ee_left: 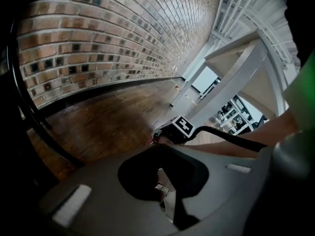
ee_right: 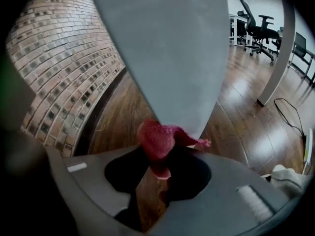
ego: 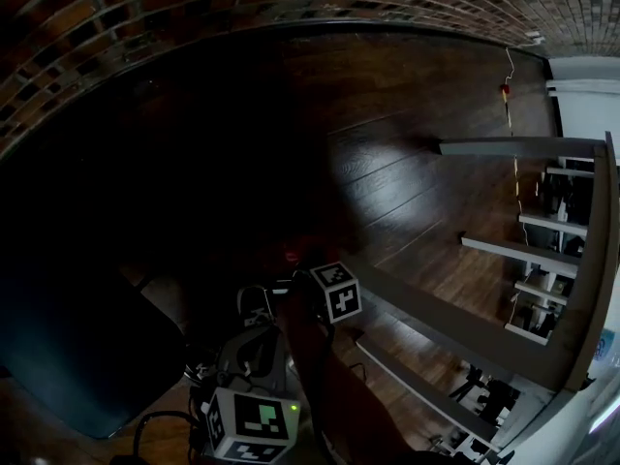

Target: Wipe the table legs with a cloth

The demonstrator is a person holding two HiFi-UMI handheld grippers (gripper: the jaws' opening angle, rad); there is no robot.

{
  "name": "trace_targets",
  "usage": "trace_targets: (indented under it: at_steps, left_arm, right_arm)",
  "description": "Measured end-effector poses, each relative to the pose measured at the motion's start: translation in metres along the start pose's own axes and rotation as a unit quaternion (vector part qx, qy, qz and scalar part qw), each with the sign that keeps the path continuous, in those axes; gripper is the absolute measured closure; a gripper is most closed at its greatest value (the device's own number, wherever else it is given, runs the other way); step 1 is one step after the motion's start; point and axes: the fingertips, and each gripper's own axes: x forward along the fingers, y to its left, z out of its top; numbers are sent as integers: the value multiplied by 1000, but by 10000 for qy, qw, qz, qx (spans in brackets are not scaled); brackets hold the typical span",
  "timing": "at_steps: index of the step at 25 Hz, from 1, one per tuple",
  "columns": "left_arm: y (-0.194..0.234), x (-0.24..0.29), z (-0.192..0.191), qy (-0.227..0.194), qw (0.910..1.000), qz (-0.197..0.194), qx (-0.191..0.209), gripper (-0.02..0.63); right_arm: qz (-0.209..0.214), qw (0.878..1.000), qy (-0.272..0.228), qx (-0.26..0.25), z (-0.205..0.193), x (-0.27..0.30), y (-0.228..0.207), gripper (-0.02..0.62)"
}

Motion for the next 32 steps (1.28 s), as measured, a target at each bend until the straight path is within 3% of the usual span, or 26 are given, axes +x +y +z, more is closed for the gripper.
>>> trace_targets:
  at_steps: [7, 13, 16, 21, 26, 32]
  left_arm:
    - [-45, -103, 59, -101, 9990, -47, 425, 606]
    - [-84, -184, 92, -151, 9962, -62, 859, 606]
    - [-115, -220, 106, -189, 9947, -78, 1012, 606]
    - [-156, -250, 120, -237, 9905, -168, 1345, 606]
    - [-192, -252, 122, -216, 9858, -269, 1642, 606]
    - [-240, -210, 93, 56, 9801, -401, 1945, 606]
  right_arm:
    - [319, 9984, -288, 365, 62, -142, 37, 494]
    - [875, 9925, -536, 673, 115, -260, 81, 492]
    - [1213, 9888, -693, 517, 143, -322, 96, 491]
    - [1798, 9769, -1129, -252, 173, -408, 113, 491]
    - [2000, 9682, -1378, -592, 189, -457, 82, 486]
    - [2040, 9595, -1838, -632, 238, -482, -7, 489]
